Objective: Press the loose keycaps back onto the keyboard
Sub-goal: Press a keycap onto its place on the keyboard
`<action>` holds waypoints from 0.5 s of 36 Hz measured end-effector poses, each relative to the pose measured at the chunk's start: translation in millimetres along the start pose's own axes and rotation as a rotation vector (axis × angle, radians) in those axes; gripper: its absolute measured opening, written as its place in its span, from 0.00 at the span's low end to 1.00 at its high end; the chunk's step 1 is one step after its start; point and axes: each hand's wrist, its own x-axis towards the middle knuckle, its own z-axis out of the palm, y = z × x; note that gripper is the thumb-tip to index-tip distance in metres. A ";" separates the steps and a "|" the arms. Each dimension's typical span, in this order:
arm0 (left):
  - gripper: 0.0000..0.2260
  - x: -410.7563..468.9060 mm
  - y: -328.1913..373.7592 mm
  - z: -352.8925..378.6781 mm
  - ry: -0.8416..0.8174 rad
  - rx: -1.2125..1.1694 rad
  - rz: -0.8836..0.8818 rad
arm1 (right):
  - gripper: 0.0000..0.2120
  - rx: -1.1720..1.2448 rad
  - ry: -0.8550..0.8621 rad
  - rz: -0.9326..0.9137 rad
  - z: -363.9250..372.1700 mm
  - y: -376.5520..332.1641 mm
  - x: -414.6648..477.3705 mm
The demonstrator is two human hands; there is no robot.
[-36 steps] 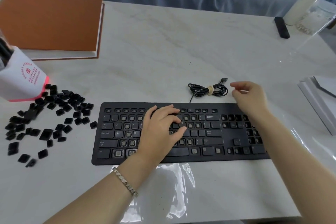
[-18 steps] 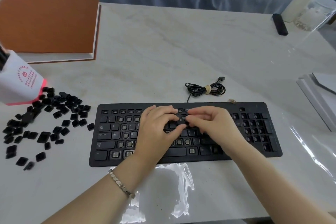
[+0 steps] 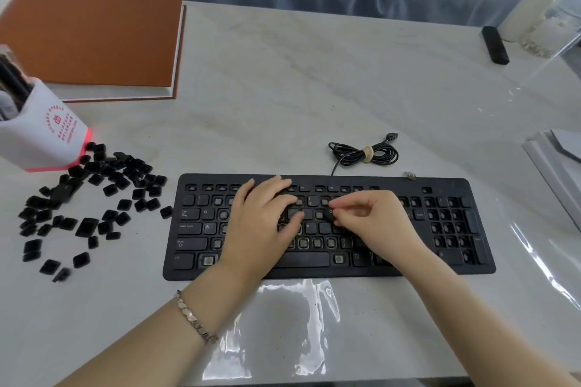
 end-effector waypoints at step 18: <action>0.13 -6.0 -7.3 -1.3 -0.014 0.021 0.016 | 0.12 -0.284 0.044 -0.289 14.9 10.5 2.4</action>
